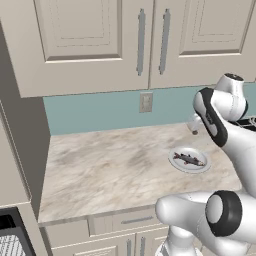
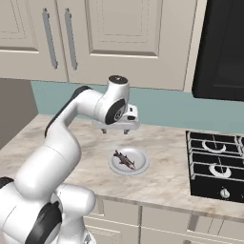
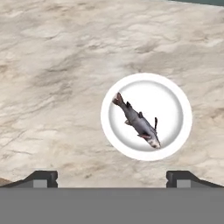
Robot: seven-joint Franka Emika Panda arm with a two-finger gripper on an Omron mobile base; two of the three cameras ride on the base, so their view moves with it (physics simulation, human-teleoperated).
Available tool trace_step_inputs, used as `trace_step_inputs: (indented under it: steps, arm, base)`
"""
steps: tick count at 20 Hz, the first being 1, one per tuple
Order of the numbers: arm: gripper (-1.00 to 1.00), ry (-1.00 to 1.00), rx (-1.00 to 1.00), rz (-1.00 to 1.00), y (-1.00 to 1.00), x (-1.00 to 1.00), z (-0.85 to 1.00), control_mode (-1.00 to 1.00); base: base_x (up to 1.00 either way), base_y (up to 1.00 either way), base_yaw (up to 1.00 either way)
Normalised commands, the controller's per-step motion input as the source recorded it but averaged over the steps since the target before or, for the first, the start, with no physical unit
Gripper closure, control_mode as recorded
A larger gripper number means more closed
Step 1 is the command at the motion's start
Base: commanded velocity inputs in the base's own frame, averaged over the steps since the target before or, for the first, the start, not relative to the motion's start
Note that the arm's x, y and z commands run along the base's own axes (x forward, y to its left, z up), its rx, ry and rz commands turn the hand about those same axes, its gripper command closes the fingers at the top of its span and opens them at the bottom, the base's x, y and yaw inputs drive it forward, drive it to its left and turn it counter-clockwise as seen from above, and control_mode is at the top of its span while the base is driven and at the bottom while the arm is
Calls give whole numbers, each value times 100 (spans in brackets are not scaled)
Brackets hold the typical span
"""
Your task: Place the fish on the top rack of the oven, and slide the tray back inside. Close the oven door.
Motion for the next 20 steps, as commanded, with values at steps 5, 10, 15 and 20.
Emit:
trace_step_inputs:
  steps: [5, 10, 15, 20]
  arm:
    - [-100, 12, -1, 12, -23, 4, -60, -100]
    - [-100, 13, -3, 11, -11, 6, -61, -100]
    - [-100, 8, -4, 8, -1, 7, -51, -100]
    - [-100, 0, -5, 4, 0, 10, -40, -100]
  base:
    - [0, 0, 0]
    - [0, 0, 0]
    - [0, 0, 0]
    - [0, 0, 0]
